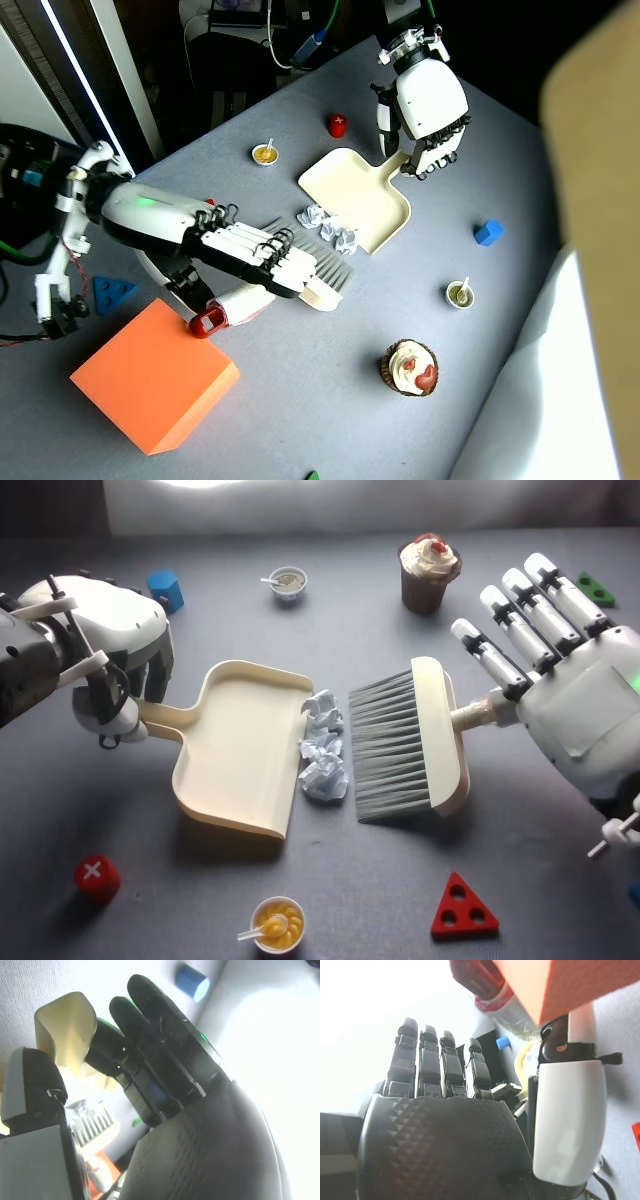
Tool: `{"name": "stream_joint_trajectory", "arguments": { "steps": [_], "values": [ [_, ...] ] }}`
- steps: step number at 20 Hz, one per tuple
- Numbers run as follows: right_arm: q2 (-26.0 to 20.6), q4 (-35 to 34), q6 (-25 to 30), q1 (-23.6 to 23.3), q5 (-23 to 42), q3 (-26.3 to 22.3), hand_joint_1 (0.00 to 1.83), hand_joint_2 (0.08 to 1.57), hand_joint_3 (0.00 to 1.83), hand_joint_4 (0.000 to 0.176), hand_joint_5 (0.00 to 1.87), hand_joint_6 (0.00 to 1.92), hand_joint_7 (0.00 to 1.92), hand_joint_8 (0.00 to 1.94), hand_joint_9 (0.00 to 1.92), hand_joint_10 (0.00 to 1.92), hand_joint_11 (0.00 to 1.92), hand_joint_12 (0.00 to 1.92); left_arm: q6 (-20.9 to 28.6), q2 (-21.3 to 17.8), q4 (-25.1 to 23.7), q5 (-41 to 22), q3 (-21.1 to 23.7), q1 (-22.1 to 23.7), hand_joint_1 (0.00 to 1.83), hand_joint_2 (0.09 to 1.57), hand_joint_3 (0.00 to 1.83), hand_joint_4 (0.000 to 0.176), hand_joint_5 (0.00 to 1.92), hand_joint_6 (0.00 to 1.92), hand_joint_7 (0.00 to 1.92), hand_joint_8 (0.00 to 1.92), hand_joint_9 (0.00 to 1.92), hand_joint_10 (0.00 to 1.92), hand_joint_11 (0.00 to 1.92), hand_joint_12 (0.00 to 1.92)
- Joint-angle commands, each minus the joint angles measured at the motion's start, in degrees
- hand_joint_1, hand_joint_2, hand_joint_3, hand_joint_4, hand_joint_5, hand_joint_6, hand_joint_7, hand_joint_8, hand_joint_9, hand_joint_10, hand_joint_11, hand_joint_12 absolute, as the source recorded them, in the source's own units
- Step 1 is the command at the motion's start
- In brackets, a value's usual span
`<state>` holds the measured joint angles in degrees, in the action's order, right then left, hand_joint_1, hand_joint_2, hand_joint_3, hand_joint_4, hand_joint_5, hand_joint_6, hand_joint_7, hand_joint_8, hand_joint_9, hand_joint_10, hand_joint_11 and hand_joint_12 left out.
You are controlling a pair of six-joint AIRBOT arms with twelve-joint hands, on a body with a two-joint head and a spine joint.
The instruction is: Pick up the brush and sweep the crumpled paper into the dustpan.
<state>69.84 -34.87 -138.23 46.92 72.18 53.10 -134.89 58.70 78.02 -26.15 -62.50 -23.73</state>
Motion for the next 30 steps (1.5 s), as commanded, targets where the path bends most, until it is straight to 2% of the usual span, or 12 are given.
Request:
{"name": "stream_joint_trajectory", "arguments": {
  "steps": [1,6,11,18,20,21,25,26,27,29,30],
  "values": [
    [0.3,3.1,-0.6,-0.5,6.3,0.9,1.09,0.94,0.0,0.0,0.08,0.01,0.06,0.01,0.09,0.01,0.13,0.01,0.0,-0.7,-2.2,-2.6,-0.3,0.8,1.27,1.04,0.0,0.0,1.15,0.85,1.18,0.48,1.04,0.01,0.97,0.03],
    [4.8,3.5,0.9,-0.9,6.3,5.4,1.1,0.95,0.01,0.0,0.08,0.0,0.05,0.0,0.08,0.0,0.15,0.01,0.0,-0.7,-2.1,-2.5,-0.3,0.8,1.27,1.03,0.0,0.0,1.2,0.76,1.19,0.48,1.03,0.0,0.99,0.04],
    [8.1,3.9,1.1,-2.1,6.3,9.2,1.12,0.95,0.0,0.0,0.1,0.01,0.07,0.01,0.1,0.01,0.17,0.02,0.0,-0.6,-2.1,-2.5,-0.3,0.8,1.27,1.03,0.0,0.0,1.2,0.75,1.19,0.48,1.04,0.0,1.01,0.05],
    [10.1,4.7,2.1,-2.9,5.8,11.1,1.11,0.96,0.0,0.0,0.18,0.01,0.14,0.01,0.14,0.0,0.22,0.02,0.0,-0.7,-1.9,-2.5,-0.3,0.8,1.27,1.03,0.0,0.0,1.19,0.78,1.19,0.47,1.02,0.0,0.97,0.03],
    [10.1,4.7,2.1,-2.9,5.8,11.2,1.15,0.95,0.0,0.0,0.27,0.01,0.23,0.0,0.24,0.01,0.3,0.03,0.2,-0.7,-1.9,-2.5,-0.3,0.8,1.27,1.03,0.0,0.0,1.18,0.8,1.2,0.45,1.02,0.0,0.98,0.04],
    [10.1,4.7,2.1,-2.9,5.8,11.3,1.17,0.96,0.0,0.0,0.41,0.01,0.38,0.01,0.39,0.01,0.44,0.06,0.4,-0.7,-1.9,-2.5,-0.2,0.8,1.27,1.03,0.0,0.0,1.17,0.83,1.2,0.44,1.02,0.0,0.97,0.03],
    [10.1,4.6,2.0,-2.8,5.8,11.3,1.15,0.98,0.0,0.0,0.53,0.01,0.51,0.01,0.48,0.01,0.55,0.06,0.7,-0.7,-1.9,-2.9,0.0,0.7,1.27,1.03,0.0,0.0,1.17,0.83,1.2,0.44,1.01,0.0,0.97,0.03],
    [10.0,4.6,2.0,-2.7,5.9,11.3,1.16,0.99,0.0,0.0,0.64,0.01,0.71,0.01,0.74,0.02,0.72,0.11,0.8,-0.7,-1.9,-2.9,0.0,0.6,1.27,1.04,0.0,0.0,1.16,0.83,1.2,0.44,1.02,0.01,0.98,0.04],
    [10.0,4.5,2.0,-2.6,5.9,11.4,1.16,0.99,0.0,0.0,0.64,0.01,0.71,0.01,0.74,0.02,0.72,0.11,0.9,-0.8,-1.9,-3.0,0.1,0.5,1.27,1.04,0.0,0.0,1.16,0.83,1.2,0.44,1.02,0.01,0.98,0.04],
    [10.0,4.5,2.0,-2.5,5.9,11.4,1.2,1.01,0.0,0.0,0.78,0.01,0.92,0.01,0.96,0.03,0.86,0.19,1.4,-0.9,-1.9,-3.1,0.2,0.2,1.27,1.04,0.0,0.0,1.16,0.85,1.2,0.43,1.03,0.01,1.0,0.04],
    [10.0,4.5,2.0,-2.4,5.9,11.4,1.29,1.07,0.0,0.0,0.93,0.67,1.14,0.82,1.18,0.04,0.97,0.37,1.7,-1.0,-1.9,-3.4,0.3,0.0,1.27,1.04,0.0,0.0,1.15,0.86,1.21,0.42,1.04,0.01,1.01,0.05]
  ]
}}
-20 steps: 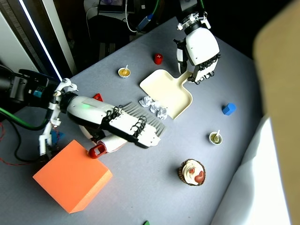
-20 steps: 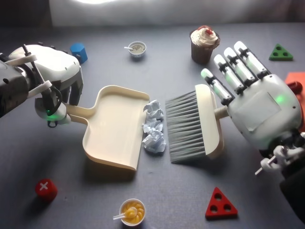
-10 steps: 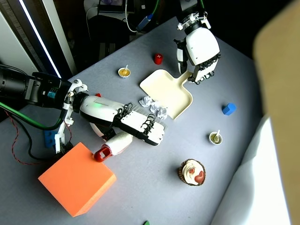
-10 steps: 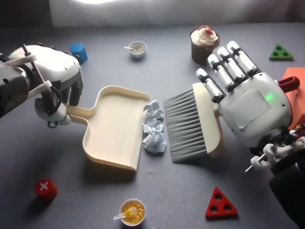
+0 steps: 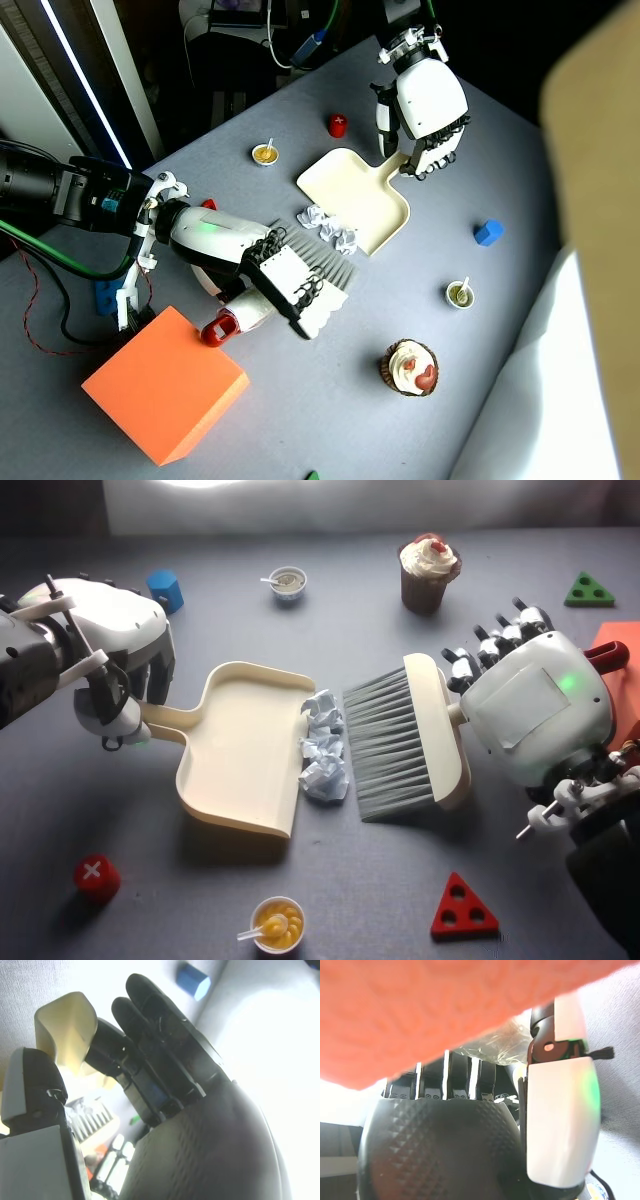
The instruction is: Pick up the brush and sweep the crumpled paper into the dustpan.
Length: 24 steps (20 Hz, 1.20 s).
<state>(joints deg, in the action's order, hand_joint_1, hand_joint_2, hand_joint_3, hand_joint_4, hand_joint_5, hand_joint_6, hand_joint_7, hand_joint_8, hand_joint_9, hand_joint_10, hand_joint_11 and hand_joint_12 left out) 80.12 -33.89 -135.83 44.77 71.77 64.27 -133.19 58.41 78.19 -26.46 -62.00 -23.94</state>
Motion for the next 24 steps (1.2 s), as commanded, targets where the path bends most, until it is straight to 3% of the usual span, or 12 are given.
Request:
{"name": "stream_joint_trajectory", "arguments": {
  "steps": [1,2,3,5,6,7,8,9,12,15,16,24],
  "values": [
    [-0.2,3.6,-0.4,-0.2,6.4,0.2,1.27,1.09,0.01,0.0,0.97,0.75,1.09,0.99,1.24,0.06,0.92,0.61,0.1,-0.7,-2.1,-3.1,-0.1,0.1,1.27,1.04,0.0,0.0,1.15,0.87,1.21,0.42,1.04,0.01,1.01,0.05],
    [-0.3,3.6,-0.4,-0.2,6.4,0.2,1.27,1.09,0.01,0.0,0.97,0.75,1.09,0.99,1.24,0.06,0.92,0.61,0.3,-0.7,-2.1,-3.1,-0.1,0.0,1.27,1.04,0.0,0.0,1.15,0.87,1.21,0.42,1.04,0.01,1.01,0.05],
    [-0.3,3.6,-0.4,-0.1,6.4,0.3,1.28,1.08,0.0,0.0,1.19,0.32,1.02,1.17,1.1,0.63,0.72,1.36,0.4,-0.7,-2.1,-3.1,-0.1,-0.1,1.27,1.04,0.0,0.0,1.15,0.86,1.21,0.42,1.04,0.01,0.99,0.04],
    [-0.5,3.5,-0.4,0.1,6.5,0.3,1.21,1.04,0.0,0.0,1.19,0.55,1.06,1.05,1.04,1.13,0.79,1.57,0.4,-0.7,-2.1,-3.1,-0.1,-0.1,1.27,1.04,0.0,0.0,1.15,0.85,1.21,0.42,1.03,0.0,0.99,0.04],
    [-0.6,3.5,-0.4,0.2,6.5,0.3,1.18,1.07,0.0,0.0,1.08,0.8,0.84,1.61,0.87,1.82,0.81,1.87,0.4,-0.7,-2.1,-3.2,0.0,-0.1,1.27,1.04,0.0,0.0,1.14,0.87,1.18,0.48,1.03,0.0,0.98,0.03],
    [-0.6,3.5,-0.4,0.2,6.5,0.3,1.16,1.1,0.0,0.0,1.0,0.94,0.75,1.88,0.84,1.9,0.78,1.91,0.5,-0.7,-2.1,-3.2,0.0,-0.1,1.27,1.04,0.0,0.0,1.14,0.87,1.17,0.49,1.03,0.0,0.98,0.03],
    [-0.6,3.5,-0.4,0.2,6.5,0.3,1.14,1.14,0.01,0.0,0.81,1.73,0.79,1.93,0.9,1.92,0.81,1.92,0.5,-0.7,-2.1,-3.2,0.0,-0.1,1.27,1.04,0.0,0.0,1.14,0.87,1.17,0.49,1.03,0.0,0.98,0.04],
    [-0.6,3.5,-0.4,0.2,6.5,0.3,1.1,1.17,0.0,0.0,0.84,1.88,0.94,1.94,1.0,1.92,0.83,1.92,0.5,-0.7,-2.1,-3.3,0.0,-0.1,1.27,1.04,0.0,0.0,1.14,0.87,1.19,0.45,1.04,0.0,0.98,0.04],
    [-0.6,3.6,-0.4,0.2,6.5,0.3,1.03,1.26,0.01,0.05,0.89,1.92,1.1,1.94,1.14,1.92,1.05,1.92,0.5,-0.7,-2.1,-3.4,0.0,-0.1,1.27,1.04,0.0,0.0,1.15,0.87,1.19,0.44,1.04,0.0,1.01,0.05],
    [-0.8,3.6,-0.4,0.2,6.5,0.3,1.12,1.34,0.01,0.036,0.73,1.92,1.08,1.94,1.25,1.92,1.3,1.92,0.6,-0.7,-2.1,-3.6,0.0,0.0,1.27,1.04,0.0,0.0,1.15,0.86,1.19,0.46,1.06,0.01,1.0,0.04],
    [-1.0,3.6,-0.5,0.2,6.5,0.3,1.15,1.33,0.0,0.0,0.7,1.92,1.07,1.94,1.24,1.92,1.29,1.92,0.6,-0.7,-2.1,-3.7,0.0,0.0,1.27,1.05,0.0,0.0,1.14,0.88,1.17,0.49,1.05,0.0,0.99,0.04],
    [-4.4,3.0,-0.5,0.6,6.5,-1.2,1.24,1.31,0.0,0.0,0.69,1.92,0.98,1.94,1.15,1.92,1.22,1.92,1.2,-0.4,-2.2,-4.1,0.1,0.0,1.27,1.05,0.0,0.0,1.14,0.88,1.16,0.52,1.06,0.0,0.99,0.04]
  ]
}}
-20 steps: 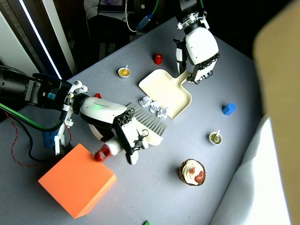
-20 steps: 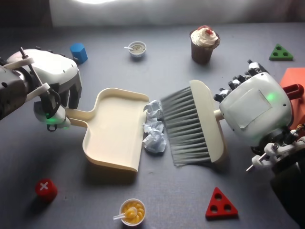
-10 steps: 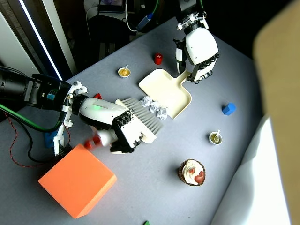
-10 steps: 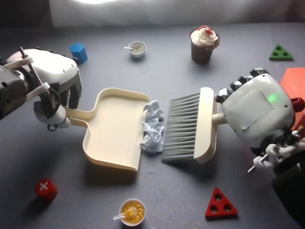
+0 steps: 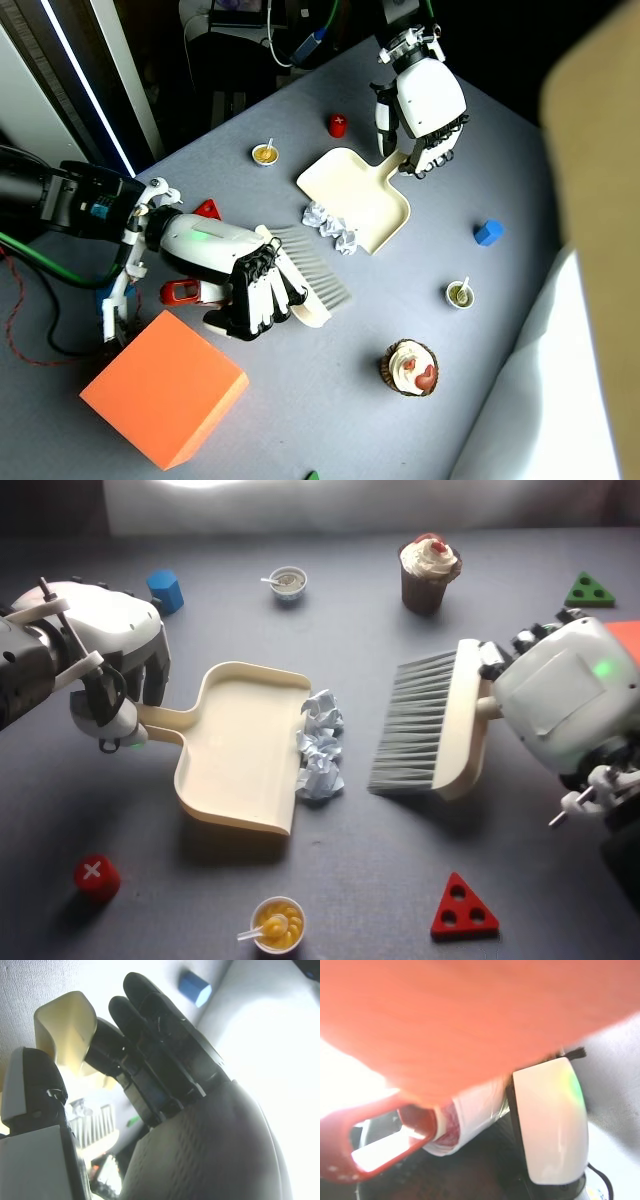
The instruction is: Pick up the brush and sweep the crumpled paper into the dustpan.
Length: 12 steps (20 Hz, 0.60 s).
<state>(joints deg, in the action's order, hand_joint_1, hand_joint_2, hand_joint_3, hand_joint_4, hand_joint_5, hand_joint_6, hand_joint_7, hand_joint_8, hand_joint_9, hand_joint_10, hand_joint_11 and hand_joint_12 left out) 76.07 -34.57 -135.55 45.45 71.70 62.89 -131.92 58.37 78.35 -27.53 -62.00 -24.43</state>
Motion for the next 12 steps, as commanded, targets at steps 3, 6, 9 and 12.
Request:
{"name": "stream_joint_trajectory", "arguments": {
  "steps": [3,6,9,12],
  "values": [
    [-2.4,3.6,-0.7,-0.1,6.4,-1.6,1.28,1.29,0.0,0.029,0.8,1.92,1.05,1.94,1.2,1.92,1.23,1.92,0.1,-0.2,-2.3,-3.0,0.1,0.4,1.27,1.05,0.0,0.0,1.14,0.88,1.16,0.52,1.05,0.0,0.99,0.04],
    [-4.4,3.6,-1.9,-0.8,5.4,-3.8,1.24,1.29,0.0,0.03,0.86,1.92,1.11,1.94,1.24,1.92,1.26,1.92,0.1,-0.2,-2.3,-3.0,0.1,0.4,1.26,1.05,0.0,0.0,1.13,0.89,1.16,0.51,1.05,0.0,0.99,0.04],
    [-6.0,3.6,-3.9,-1.9,4.4,-6.5,1.1,1.33,0.0,0.0,0.98,1.92,1.18,1.94,1.23,1.92,1.23,1.92,0.3,-0.2,-2.2,-2.9,0.1,0.4,1.27,1.05,0.0,0.0,1.15,0.86,1.15,0.53,1.04,0.0,0.99,0.04],
    [-6.3,4.1,-10.5,-2.6,2.5,-10.1,0.71,1.36,0.01,0.0,1.08,1.92,1.22,1.94,1.19,1.92,1.12,1.92,0.5,0.0,-2.2,-2.8,0.1,0.3,1.27,1.05,0.0,0.0,1.14,0.87,1.15,0.53,1.05,0.0,1.0,0.05]
  ]
}}
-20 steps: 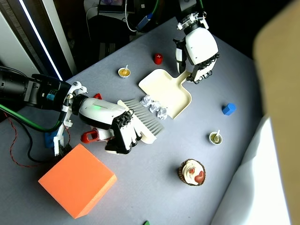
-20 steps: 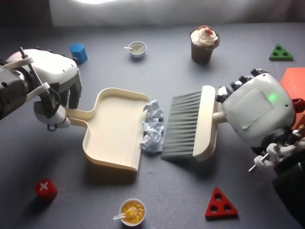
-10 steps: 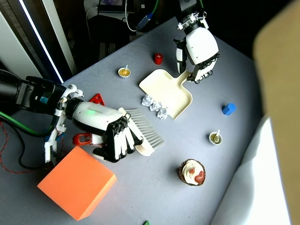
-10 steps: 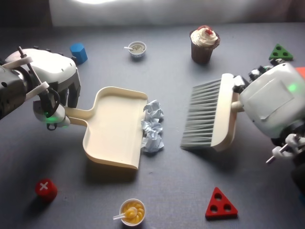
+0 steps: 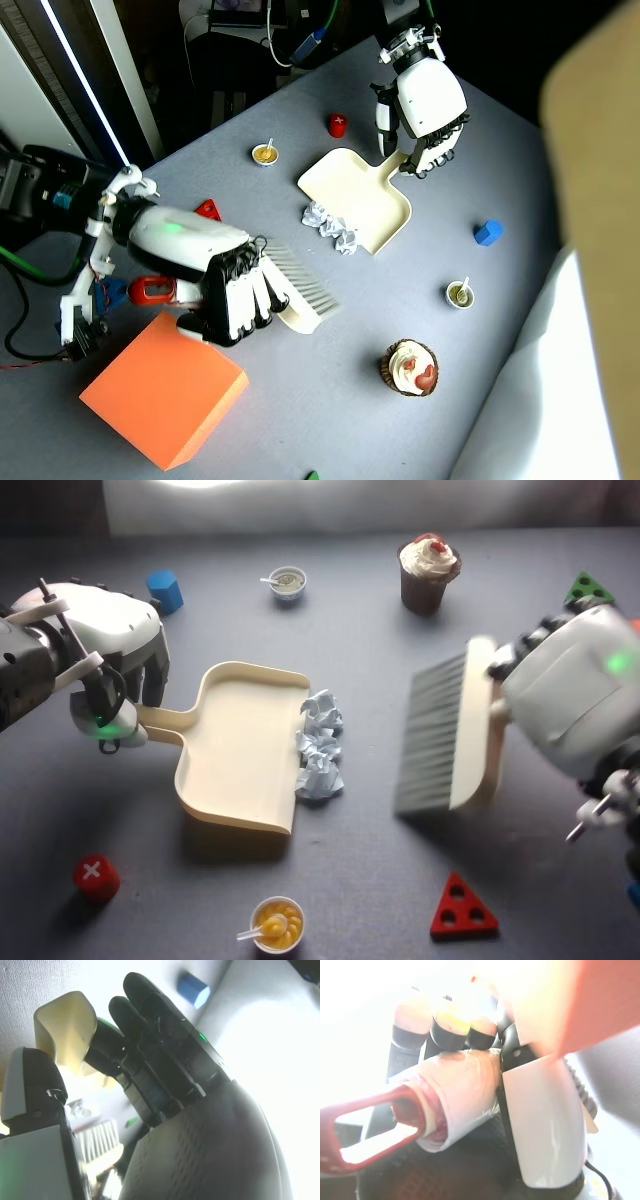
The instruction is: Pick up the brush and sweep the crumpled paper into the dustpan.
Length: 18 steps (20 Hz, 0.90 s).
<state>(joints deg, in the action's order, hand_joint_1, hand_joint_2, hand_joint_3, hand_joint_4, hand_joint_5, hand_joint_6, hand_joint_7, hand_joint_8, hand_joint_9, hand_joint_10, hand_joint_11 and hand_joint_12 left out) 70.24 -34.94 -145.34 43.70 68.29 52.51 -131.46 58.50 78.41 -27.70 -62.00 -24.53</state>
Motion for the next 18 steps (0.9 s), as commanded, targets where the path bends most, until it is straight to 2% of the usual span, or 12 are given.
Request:
{"name": "stream_joint_trajectory", "arguments": {
  "steps": [1,2,6,9,12,18],
  "values": [
    [-0.6,4.8,-2.2,-1.1,5.4,-0.5,0.58,1.37,0.01,0.0,1.08,1.92,1.21,1.94,1.15,1.92,1.04,1.92,0.2,-0.1,-2.3,-2.7,0.1,0.3,1.27,1.05,0.0,0.0,1.15,0.86,1.15,0.53,1.05,0.0,1.01,0.05],
    [-0.8,4.8,-4.0,-1.4,4.6,-1.2,0.53,1.4,0.01,0.0,1.04,1.92,1.18,1.94,1.11,1.92,0.97,1.92,0.3,-0.1,-2.3,-2.7,0.1,0.2,1.27,1.05,0.0,0.0,1.15,0.85,1.15,0.54,1.05,0.0,1.02,0.06],
    [-3.2,4.8,-8.2,-4.7,2.3,-4.4,0.58,1.42,0.0,0.002,1.0,1.92,1.14,1.94,1.07,1.92,0.97,1.92,0.6,-0.1,-2.3,-2.6,0.1,0.2,1.27,1.05,0.0,0.0,1.15,0.86,1.15,0.54,1.05,0.0,1.02,0.06],
    [-4.6,4.3,-10.6,-7.4,1.0,-6.1,0.61,1.41,0.0,0.016,1.02,1.92,1.16,1.94,1.1,1.92,1.05,1.92,0.7,-0.2,-2.3,-2.7,0.2,0.2,1.27,1.05,0.0,0.0,1.14,0.88,1.13,0.57,1.04,0.0,1.0,0.06],
    [-5.8,1.2,-13.6,-9.9,-1.8,-7.8,0.71,1.41,0.0,0.031,0.98,1.92,1.13,1.94,1.08,1.92,1.05,1.92,0.8,-0.4,-2.2,-2.8,0.3,0.2,1.27,1.05,0.0,0.0,1.14,0.87,1.15,0.52,1.05,0.01,1.03,0.07],
    [-7.9,-1.2,-18.4,-11.9,-9.2,-9.4,0.76,1.43,0.0,0.058,0.99,1.92,1.15,1.94,1.11,1.92,1.07,1.92,0.8,-0.4,-2.0,-3.0,0.5,0.2,1.26,1.06,0.0,0.0,1.13,0.89,1.11,0.6,1.04,0.0,1.0,0.07]
  ]
}}
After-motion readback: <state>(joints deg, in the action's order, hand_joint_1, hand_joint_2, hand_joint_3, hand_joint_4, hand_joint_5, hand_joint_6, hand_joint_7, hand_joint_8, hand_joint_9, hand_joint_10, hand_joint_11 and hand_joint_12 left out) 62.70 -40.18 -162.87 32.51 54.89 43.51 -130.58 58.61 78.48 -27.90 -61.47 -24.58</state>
